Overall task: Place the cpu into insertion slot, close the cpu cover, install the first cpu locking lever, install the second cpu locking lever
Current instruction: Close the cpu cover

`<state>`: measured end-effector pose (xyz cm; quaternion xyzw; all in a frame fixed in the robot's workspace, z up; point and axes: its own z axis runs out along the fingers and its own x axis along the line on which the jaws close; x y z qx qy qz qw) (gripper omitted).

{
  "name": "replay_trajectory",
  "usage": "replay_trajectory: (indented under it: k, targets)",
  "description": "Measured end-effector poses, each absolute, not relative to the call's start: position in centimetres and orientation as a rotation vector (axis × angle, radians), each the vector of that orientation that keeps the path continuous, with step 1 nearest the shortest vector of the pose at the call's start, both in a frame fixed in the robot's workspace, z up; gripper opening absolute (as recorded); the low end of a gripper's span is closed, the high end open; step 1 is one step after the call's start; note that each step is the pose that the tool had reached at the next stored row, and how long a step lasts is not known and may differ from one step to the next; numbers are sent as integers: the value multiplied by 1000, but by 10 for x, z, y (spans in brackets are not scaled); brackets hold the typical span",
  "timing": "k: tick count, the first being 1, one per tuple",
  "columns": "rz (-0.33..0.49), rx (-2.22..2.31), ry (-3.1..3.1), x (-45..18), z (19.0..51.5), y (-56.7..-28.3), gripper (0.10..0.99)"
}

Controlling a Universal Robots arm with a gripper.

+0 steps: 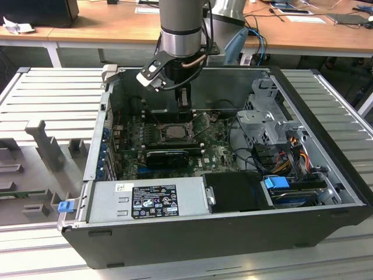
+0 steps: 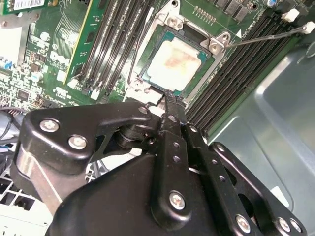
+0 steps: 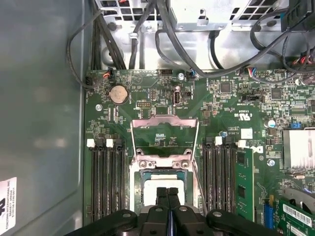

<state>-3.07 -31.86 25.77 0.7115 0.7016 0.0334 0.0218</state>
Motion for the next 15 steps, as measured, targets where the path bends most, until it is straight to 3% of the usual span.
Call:
replay_trajectory:
  k: [15]
  targets:
    - [101, 2206, 2175, -16, 263, -319, 106]
